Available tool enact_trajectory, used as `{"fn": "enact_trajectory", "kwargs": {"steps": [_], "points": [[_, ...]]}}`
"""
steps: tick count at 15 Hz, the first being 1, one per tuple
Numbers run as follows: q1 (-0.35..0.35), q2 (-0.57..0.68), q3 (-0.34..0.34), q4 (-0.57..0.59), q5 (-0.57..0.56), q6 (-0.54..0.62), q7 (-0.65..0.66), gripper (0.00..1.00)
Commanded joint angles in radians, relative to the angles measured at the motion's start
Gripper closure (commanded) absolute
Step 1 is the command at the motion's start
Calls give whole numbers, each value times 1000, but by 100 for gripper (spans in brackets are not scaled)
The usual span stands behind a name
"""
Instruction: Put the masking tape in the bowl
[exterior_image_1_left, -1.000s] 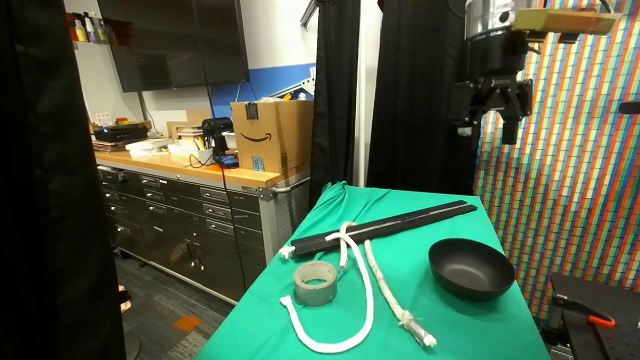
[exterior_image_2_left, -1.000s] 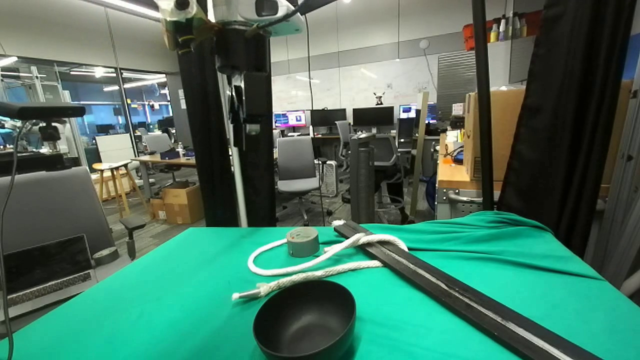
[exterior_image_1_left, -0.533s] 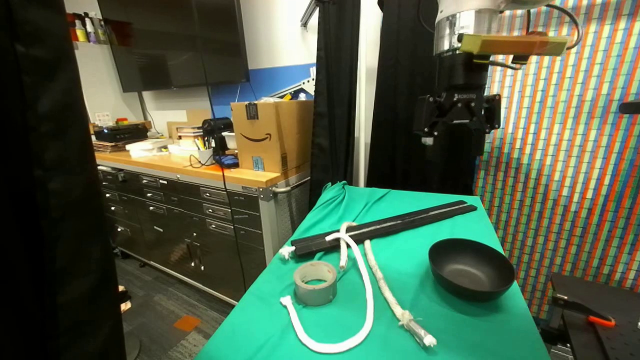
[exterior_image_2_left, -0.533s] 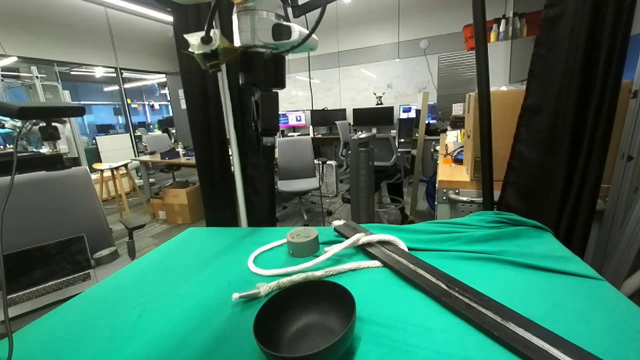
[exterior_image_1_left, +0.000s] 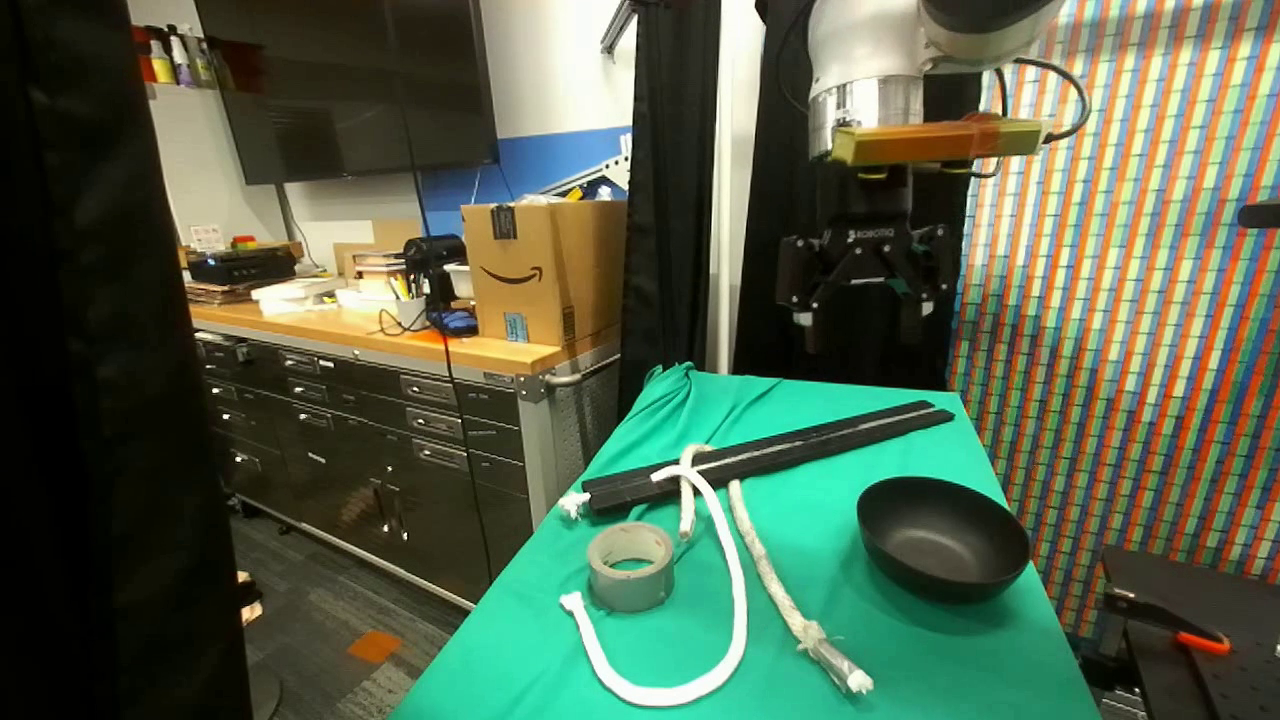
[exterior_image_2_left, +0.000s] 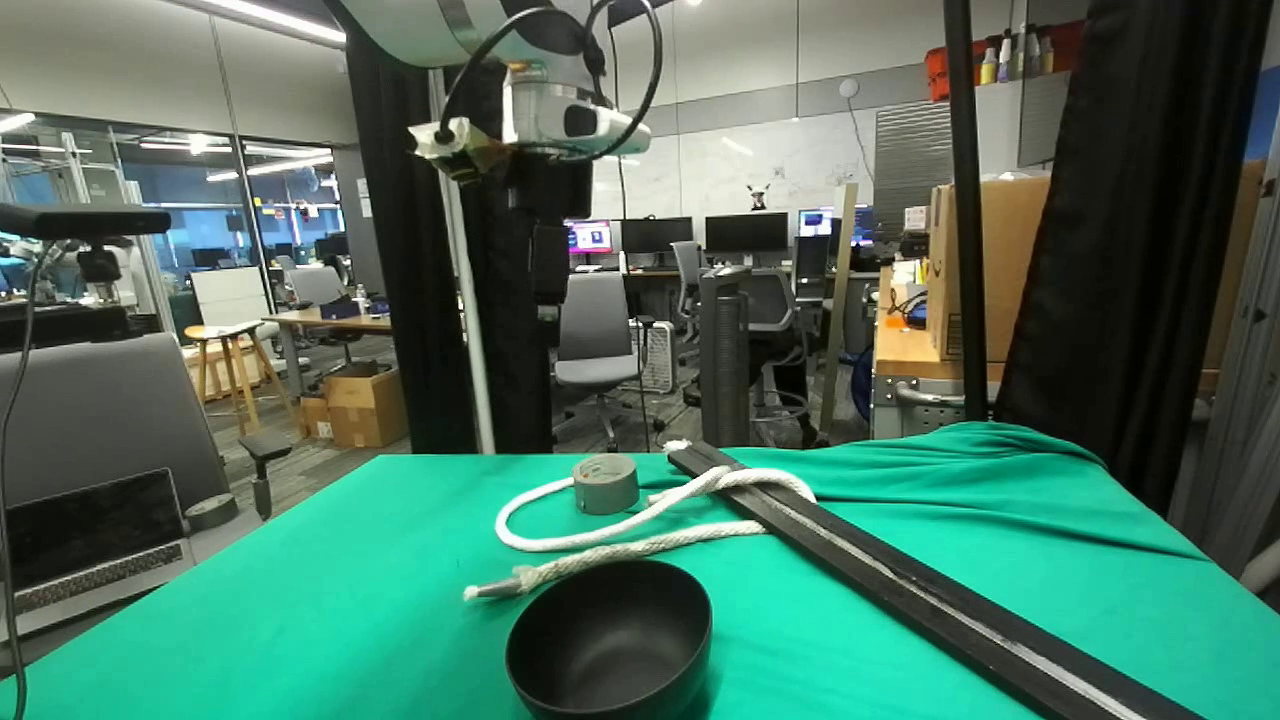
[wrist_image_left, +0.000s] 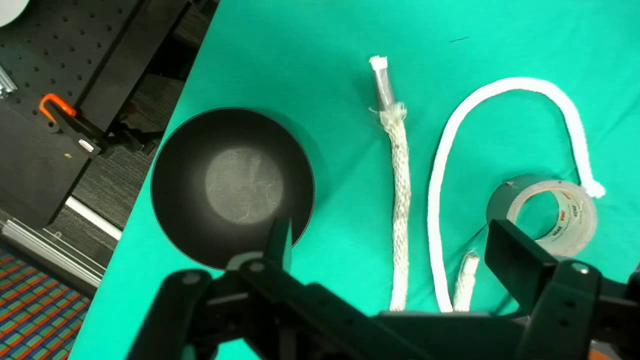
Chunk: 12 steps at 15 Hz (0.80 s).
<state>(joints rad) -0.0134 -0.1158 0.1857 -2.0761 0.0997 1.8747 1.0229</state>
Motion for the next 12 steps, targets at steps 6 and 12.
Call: {"fn": "enact_trajectory", "kwargs": {"steps": [6, 12], "points": [[98, 245, -34, 218, -72, -77, 97, 0], [106, 301, -68, 340, -37, -32, 53, 0]]}}
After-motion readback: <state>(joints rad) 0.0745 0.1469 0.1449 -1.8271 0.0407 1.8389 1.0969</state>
